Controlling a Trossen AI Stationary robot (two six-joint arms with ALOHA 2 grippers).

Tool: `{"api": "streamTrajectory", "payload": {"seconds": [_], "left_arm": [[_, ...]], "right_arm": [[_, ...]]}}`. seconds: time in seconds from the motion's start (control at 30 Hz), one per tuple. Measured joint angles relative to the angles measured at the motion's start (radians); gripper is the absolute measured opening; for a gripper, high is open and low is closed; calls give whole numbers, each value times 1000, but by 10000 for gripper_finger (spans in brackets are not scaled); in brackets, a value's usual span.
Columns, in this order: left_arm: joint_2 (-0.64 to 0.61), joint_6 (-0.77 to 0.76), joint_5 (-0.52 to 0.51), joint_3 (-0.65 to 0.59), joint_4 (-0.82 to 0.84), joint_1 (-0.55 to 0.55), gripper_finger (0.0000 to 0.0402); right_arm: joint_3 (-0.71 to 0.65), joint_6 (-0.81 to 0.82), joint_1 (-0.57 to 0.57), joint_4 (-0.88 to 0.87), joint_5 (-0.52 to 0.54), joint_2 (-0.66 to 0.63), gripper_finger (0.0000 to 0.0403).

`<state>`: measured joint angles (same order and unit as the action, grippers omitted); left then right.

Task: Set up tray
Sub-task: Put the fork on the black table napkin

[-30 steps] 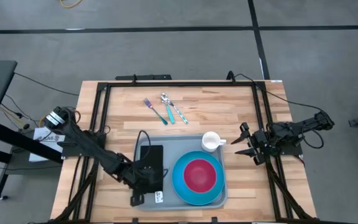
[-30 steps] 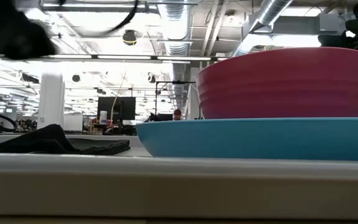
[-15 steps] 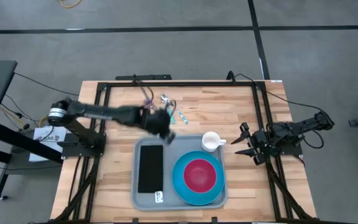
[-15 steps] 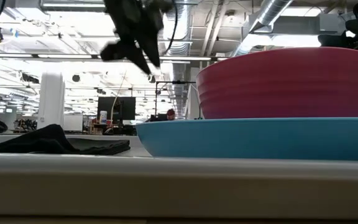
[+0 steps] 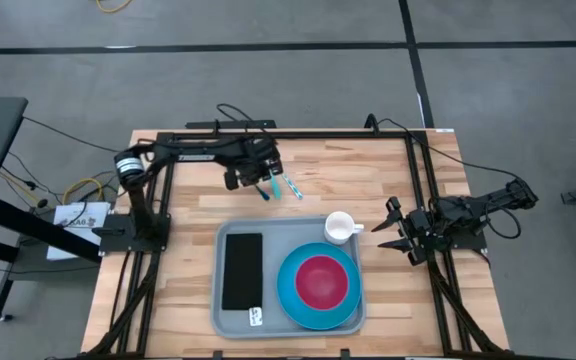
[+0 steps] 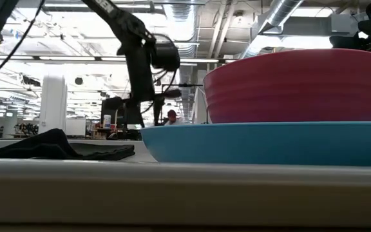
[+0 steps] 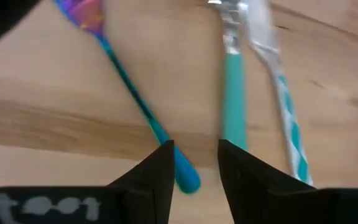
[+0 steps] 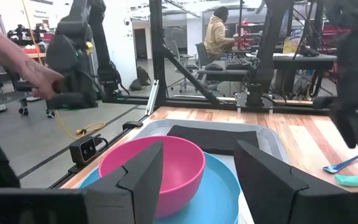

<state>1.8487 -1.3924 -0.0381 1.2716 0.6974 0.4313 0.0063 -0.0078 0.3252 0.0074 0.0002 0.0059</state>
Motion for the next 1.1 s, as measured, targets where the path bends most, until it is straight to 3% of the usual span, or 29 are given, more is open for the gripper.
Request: {"api": "streamTrajectory", "payload": {"seconds": [0.23, 0.5, 0.7, 1.1], "left_arm": [[21, -170, -87, 0, 2, 1, 110], [21, -239, -142, 0, 62, 16, 110], [21, -272, -133, 0, 134, 16, 109], [76, -301, -88, 0, 69, 30, 109]], "right_arm": [[0, 0, 0, 0, 0, 0, 188], [0, 0, 0, 0, 0, 0, 188], [0, 0, 0, 0, 0, 0, 188], [0, 0, 0, 0, 0, 0, 188]]}}
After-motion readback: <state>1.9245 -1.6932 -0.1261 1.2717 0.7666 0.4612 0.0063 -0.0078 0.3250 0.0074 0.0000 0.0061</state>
